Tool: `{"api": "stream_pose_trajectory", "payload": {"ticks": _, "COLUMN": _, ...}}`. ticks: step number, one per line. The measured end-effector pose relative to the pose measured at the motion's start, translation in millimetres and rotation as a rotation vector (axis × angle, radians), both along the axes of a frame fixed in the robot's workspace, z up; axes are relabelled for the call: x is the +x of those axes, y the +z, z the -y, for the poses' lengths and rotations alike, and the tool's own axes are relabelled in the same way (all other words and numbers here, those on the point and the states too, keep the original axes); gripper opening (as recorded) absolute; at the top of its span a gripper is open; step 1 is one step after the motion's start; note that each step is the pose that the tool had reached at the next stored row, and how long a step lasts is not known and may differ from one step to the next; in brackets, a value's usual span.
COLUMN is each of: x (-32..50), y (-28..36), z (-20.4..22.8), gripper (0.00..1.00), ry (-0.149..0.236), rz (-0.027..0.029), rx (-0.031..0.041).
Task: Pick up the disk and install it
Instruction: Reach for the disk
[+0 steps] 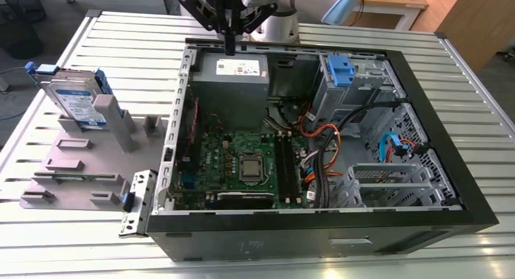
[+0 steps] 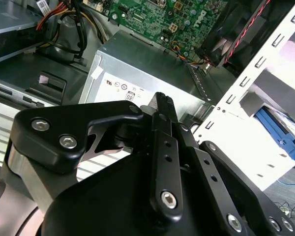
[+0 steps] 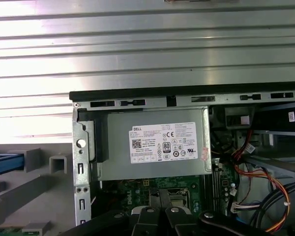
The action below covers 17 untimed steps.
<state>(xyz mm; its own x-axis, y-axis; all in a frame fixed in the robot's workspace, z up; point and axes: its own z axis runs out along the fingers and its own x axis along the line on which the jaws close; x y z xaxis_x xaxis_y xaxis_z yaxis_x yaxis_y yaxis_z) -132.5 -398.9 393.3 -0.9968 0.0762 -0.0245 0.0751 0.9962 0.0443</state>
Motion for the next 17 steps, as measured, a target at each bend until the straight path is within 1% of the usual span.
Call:
{"api": "stream_pose_trajectory", "payload": {"ticks": 9, "x": -1.9, "y": 0.0, "z": 0.0, "gripper": 0.11, "ry": 0.0, "rz": 0.0, "rx": 0.0}}
{"api": "stream_pose_trajectory", "payload": {"ticks": 17, "x": -8.3, "y": 0.0, "z": 0.0, "gripper": 0.11, "ry": 0.0, "rz": 0.0004, "rx": 0.0}}
